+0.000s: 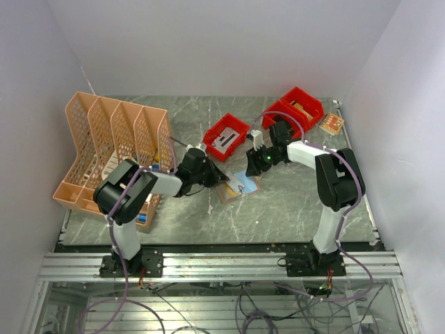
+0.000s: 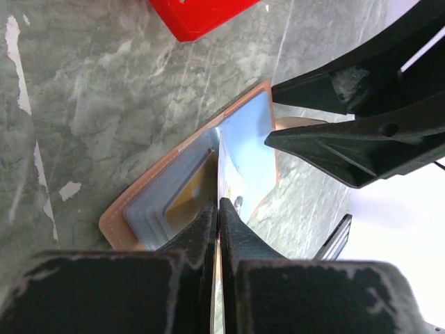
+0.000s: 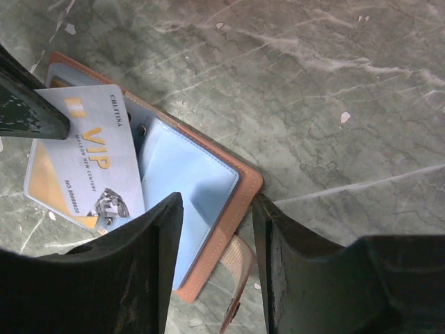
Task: Put the credit cards into the card holder
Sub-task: Insert the credit card into the card holder.
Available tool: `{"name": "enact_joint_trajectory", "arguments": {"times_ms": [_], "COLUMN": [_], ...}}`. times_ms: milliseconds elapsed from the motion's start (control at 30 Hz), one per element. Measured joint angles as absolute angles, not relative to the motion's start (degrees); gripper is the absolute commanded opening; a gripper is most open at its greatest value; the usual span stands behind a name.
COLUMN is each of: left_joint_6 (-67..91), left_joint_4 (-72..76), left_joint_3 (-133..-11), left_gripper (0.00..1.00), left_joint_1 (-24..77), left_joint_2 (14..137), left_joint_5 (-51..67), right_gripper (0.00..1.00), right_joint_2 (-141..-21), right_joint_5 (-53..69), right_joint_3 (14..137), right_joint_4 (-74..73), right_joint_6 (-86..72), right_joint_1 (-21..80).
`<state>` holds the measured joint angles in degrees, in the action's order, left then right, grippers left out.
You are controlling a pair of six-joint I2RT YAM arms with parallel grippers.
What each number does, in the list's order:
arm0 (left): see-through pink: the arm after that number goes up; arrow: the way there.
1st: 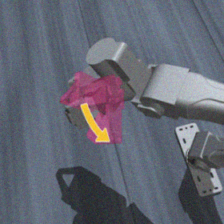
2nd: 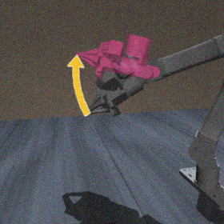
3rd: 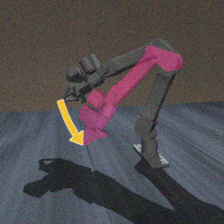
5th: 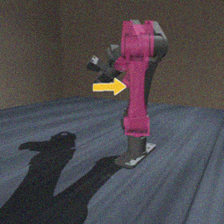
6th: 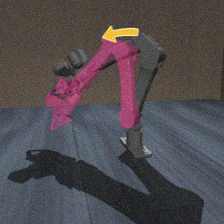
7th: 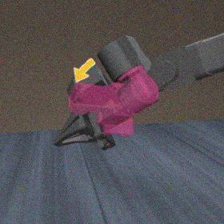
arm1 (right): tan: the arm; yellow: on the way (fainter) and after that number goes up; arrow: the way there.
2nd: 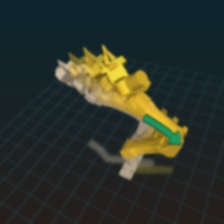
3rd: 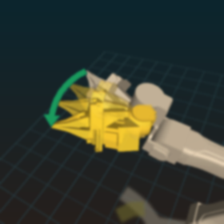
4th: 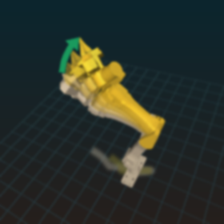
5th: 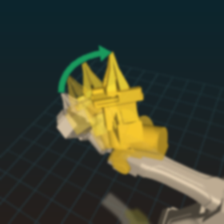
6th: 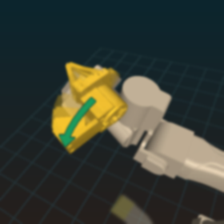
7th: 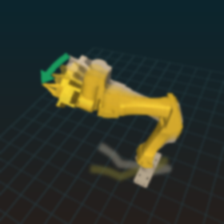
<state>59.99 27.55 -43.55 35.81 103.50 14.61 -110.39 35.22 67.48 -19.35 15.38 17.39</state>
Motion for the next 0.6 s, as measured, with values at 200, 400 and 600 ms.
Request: {"name": "enact_joint_trajectory", "arguments": {"times_ms": [200, 400, 600], "left_joint_6": [60.34, 61.17, 62.04], "left_joint_4": [28.71, 30.28, 31.11], "left_joint_3": [-44.6, -44.73, -44.75], "left_gripper": [0.07, 0.07, 0.07], "left_joint_1": [35.79, 35.79, 35.79], "left_joint_2": [106.41, 107.66, 108.44], "left_joint_5": [16.51, 18.59, 20.23], "right_gripper": [0.45, 0.45, 0.45], "right_joint_2": [-110.39, -110.39, -110.39], "right_joint_5": [35.27, 35.31, 35.38], "right_joint_3": [67.48, 67.48, 67.48], "right_joint_4": [-19.35, -19.35, -19.35], "right_joint_6": [15.38, 15.4, 15.42], "right_joint_1": [17.39, 17.39, 17.39]}}
